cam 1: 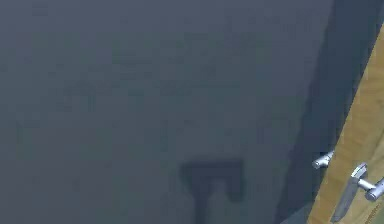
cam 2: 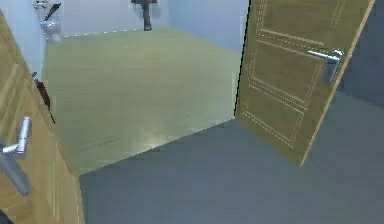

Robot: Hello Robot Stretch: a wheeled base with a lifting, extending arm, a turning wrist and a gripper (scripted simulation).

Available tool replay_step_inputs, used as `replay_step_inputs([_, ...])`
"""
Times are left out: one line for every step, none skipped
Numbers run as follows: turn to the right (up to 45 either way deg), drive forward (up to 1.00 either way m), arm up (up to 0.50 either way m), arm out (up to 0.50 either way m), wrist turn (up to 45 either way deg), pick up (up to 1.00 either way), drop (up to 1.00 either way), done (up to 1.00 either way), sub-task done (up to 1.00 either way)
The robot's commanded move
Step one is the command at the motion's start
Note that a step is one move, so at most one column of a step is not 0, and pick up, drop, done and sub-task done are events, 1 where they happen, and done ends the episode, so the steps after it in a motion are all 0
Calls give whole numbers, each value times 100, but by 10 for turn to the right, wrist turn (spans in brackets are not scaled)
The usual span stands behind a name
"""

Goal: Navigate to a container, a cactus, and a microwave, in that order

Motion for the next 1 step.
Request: replay_step_inputs([450,0,0,0,0,0,0,0,0])
